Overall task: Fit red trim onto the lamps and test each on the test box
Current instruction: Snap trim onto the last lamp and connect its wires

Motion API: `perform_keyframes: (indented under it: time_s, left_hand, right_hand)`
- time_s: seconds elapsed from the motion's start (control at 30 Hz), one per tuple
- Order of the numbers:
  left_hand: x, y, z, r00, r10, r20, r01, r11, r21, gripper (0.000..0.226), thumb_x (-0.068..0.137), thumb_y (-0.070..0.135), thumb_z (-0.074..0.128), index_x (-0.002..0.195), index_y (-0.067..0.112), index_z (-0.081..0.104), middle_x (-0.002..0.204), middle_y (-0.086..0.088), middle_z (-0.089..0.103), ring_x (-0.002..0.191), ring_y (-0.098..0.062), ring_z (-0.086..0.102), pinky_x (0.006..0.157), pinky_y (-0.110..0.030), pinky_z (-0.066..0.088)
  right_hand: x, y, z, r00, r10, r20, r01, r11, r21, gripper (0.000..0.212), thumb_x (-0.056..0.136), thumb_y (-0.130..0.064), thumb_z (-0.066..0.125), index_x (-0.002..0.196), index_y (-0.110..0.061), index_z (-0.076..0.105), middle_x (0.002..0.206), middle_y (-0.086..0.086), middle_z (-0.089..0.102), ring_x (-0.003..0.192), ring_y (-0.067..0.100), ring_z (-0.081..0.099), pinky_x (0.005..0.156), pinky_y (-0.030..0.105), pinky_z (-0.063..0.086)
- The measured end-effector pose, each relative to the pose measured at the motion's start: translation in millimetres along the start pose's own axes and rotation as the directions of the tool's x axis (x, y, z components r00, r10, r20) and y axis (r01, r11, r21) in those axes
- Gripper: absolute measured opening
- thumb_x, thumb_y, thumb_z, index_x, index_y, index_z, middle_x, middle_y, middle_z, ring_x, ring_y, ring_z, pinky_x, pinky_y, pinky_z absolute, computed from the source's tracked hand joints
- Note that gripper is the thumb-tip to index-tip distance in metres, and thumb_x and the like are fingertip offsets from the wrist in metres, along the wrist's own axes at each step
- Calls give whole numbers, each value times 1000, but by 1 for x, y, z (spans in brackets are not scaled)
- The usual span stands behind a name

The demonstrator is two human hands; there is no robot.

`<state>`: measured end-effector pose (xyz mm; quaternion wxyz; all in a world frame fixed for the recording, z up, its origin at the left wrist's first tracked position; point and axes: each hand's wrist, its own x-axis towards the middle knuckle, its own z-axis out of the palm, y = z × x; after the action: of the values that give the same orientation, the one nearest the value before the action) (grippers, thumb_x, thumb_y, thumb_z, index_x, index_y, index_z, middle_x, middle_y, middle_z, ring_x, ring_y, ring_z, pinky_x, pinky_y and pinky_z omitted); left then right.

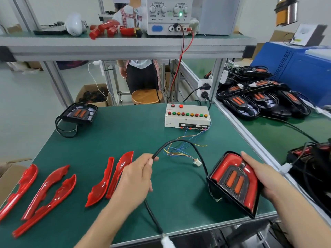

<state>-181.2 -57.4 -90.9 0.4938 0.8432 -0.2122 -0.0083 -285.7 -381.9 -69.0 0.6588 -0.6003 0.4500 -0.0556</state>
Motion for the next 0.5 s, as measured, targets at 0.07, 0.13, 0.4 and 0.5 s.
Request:
perform_keyframes:
  time_s: [0.07,0.13,0.4,0.5]
  left_hand:
    - [18,10,-5,996,71,63,-80,984,157,23,107,23,41,105,28,64,53,3,43,51,-22,52,60,-38,46]
    - [37,23,-4,983,108,147,-148,943,296,21,108,25,41,104,21,61,58,4,44,60,-24,48,64,-40,44]
    - [95,63,29,944,104,312,-263,807,529,22,110,26,33,110,18,54,84,-9,61,78,-37,57,74,-47,52]
    - [110,71,48,923,100,371,-317,745,587,15,108,18,37,112,21,51,82,-7,54,76,-35,56,66,-43,49]
  right_hand:
    - [5,1,-1,999,-13,-31,11,997,-75,53,79,-49,81,95,0,71,78,21,77,59,33,73,71,47,62]
    - [9,0,0,998,-43,-41,36,985,-168,53,81,-48,81,94,3,72,77,22,76,60,34,74,71,48,63]
    - [18,3,21,974,-189,-125,123,906,-406,44,89,-52,73,88,-8,71,73,12,76,64,31,75,71,44,62]
    - [21,10,30,942,-291,-167,158,825,-543,43,97,-53,57,88,-13,67,77,8,73,71,28,71,78,45,59]
